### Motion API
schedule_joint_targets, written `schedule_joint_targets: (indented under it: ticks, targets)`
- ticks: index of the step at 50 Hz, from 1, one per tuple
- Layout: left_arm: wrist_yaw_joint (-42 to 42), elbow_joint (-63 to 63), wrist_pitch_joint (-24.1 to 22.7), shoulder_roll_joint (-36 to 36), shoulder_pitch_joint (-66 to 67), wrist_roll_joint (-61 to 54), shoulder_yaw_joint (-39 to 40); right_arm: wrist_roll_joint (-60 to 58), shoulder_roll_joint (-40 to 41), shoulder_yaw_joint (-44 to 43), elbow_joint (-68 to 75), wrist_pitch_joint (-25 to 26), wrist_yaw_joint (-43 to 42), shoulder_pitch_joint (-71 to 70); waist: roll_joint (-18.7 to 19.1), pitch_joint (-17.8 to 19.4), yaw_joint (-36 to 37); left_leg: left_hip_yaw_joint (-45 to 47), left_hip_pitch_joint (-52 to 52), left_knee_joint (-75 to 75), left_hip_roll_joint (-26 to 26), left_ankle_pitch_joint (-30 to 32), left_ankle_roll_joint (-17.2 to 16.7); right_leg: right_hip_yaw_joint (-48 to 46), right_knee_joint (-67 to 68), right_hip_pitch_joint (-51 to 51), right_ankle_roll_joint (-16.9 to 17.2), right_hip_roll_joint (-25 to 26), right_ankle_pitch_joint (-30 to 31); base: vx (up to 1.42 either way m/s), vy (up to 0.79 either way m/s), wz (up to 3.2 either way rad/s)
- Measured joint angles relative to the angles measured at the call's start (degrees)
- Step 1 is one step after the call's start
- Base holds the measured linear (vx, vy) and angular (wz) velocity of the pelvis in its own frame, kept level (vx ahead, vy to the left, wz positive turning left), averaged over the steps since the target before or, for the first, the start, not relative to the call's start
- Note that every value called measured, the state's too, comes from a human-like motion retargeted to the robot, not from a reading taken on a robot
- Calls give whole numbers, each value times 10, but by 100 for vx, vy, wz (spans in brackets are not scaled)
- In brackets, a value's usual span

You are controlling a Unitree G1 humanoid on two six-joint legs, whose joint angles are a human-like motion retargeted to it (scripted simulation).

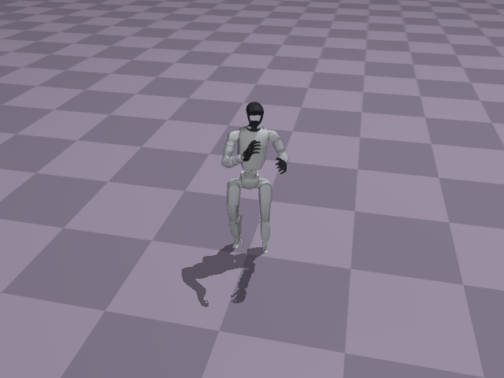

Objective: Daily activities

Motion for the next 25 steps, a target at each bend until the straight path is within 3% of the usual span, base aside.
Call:
schedule_joint_targets:
  ticks: [25]
  targets:
    - [36, 1, -14, -12, -49, 1, -55, -12, -19, 8, -25, -13, -50, 36, -6, 11, -4, 8, 12, 1, 2, -6, 9, 15, -4, 5, 5, 1, -6, 0, 0, 0]
